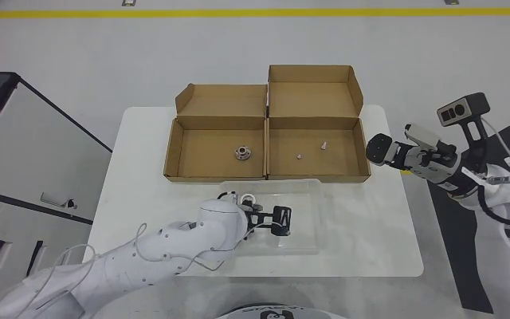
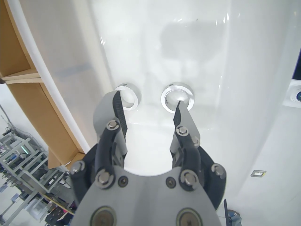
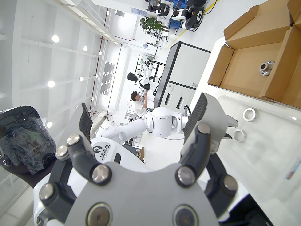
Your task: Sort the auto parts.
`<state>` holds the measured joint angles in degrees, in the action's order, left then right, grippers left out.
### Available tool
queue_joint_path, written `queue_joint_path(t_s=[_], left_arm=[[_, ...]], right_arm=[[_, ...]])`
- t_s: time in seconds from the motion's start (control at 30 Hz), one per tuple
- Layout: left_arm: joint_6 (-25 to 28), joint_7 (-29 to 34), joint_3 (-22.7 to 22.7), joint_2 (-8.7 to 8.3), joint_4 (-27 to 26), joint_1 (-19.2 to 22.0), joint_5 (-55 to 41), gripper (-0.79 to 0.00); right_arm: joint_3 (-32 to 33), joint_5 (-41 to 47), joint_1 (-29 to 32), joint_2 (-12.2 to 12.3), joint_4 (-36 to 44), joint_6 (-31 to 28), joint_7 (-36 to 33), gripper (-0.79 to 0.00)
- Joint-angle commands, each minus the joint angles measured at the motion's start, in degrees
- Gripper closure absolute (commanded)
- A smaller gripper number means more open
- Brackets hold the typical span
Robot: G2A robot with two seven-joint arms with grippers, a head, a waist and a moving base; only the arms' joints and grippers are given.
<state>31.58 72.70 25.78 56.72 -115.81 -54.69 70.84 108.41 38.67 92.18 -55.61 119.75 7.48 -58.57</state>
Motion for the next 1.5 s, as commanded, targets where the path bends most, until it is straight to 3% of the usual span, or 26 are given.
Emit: queue_joint_path(t_s=[0.0, 0.23, 1.47], left_arm=[[0.0, 0.0, -0.6, -0.18, 0.1, 0.4, -0.5, -0.453], [0.3, -0.3, -2.7, -0.59, 1.4, 2.4, -2.1, -0.391], [2.9, -2.9, -5.0, 1.21, 8.9, 3.8, -1.8, -0.32]], right_arm=[[0.0, 0.0, 0.0, 0.0, 0.0, 0.0, 0.0, -0.785], [0.0, 0.0, 0.0, 0.0, 0.0, 0.0, 0.0, -0.785], [0.0, 0.0, 0.0, 0.0, 0.0, 0.0, 0.0, -0.785]])
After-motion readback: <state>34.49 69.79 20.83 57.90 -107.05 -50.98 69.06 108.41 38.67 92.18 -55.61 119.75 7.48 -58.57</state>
